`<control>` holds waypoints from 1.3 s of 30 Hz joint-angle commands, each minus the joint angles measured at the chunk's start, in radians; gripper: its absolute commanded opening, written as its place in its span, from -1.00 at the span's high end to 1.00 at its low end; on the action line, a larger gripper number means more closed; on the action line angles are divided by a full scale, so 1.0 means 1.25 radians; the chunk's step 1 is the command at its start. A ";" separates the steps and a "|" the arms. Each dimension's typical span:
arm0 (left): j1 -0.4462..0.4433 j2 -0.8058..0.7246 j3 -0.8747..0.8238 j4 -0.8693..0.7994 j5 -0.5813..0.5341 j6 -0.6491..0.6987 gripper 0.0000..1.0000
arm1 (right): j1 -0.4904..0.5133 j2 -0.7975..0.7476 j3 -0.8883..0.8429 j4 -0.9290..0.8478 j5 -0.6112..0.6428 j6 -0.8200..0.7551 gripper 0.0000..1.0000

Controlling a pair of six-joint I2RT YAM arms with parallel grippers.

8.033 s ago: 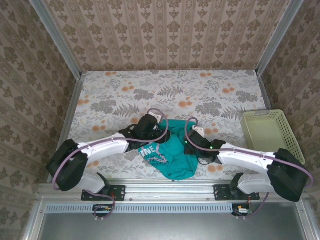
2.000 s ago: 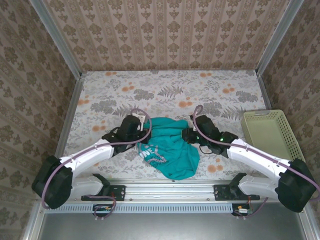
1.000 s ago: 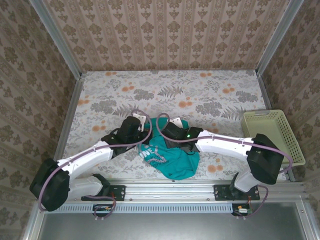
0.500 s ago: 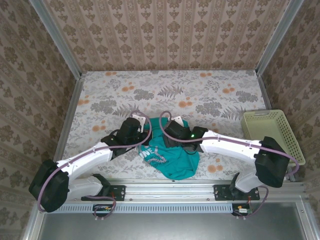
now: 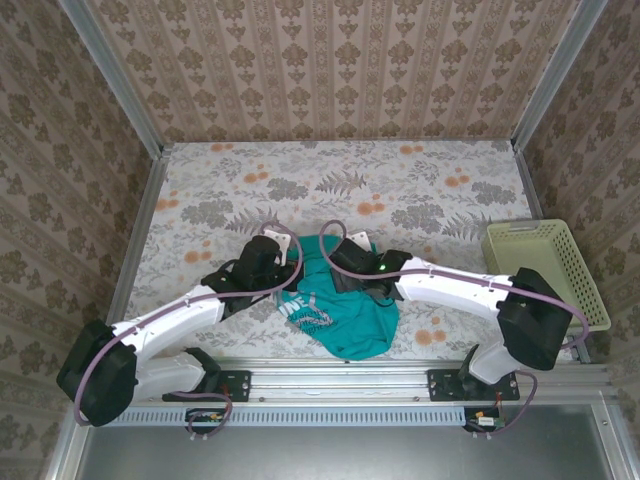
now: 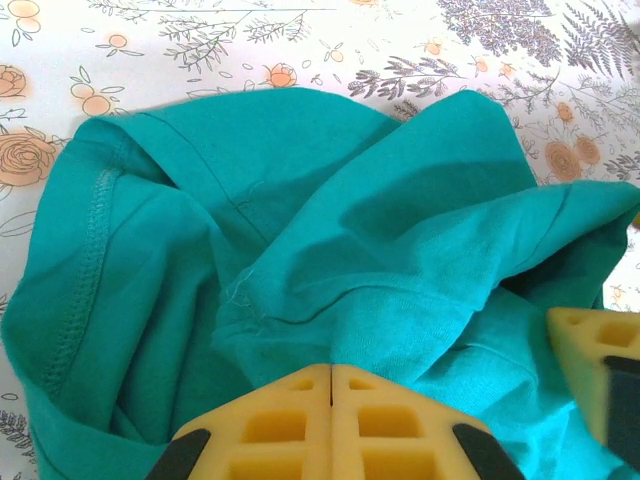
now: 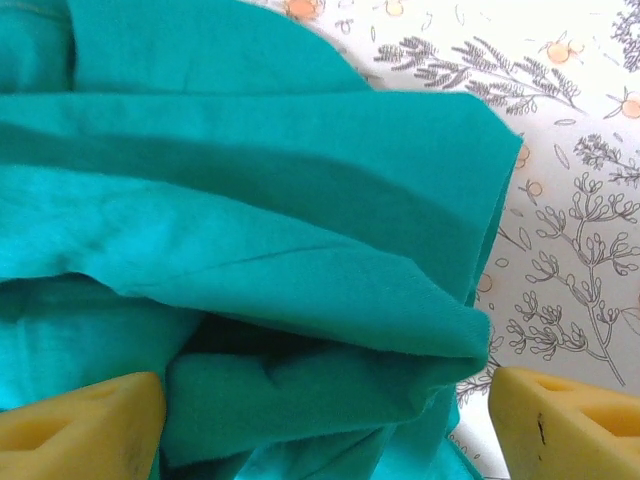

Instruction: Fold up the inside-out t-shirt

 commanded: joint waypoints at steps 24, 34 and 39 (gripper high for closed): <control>-0.003 -0.009 -0.002 -0.015 -0.023 -0.005 1.00 | 0.030 0.049 0.058 -0.161 0.177 0.052 -0.50; -0.003 0.029 0.021 -0.020 -0.023 -0.006 1.00 | 0.019 -0.058 -0.001 -0.176 0.259 0.045 0.18; -0.005 0.029 0.020 -0.016 -0.015 -0.007 1.00 | 0.016 -0.104 -0.037 -0.089 0.158 -0.009 0.19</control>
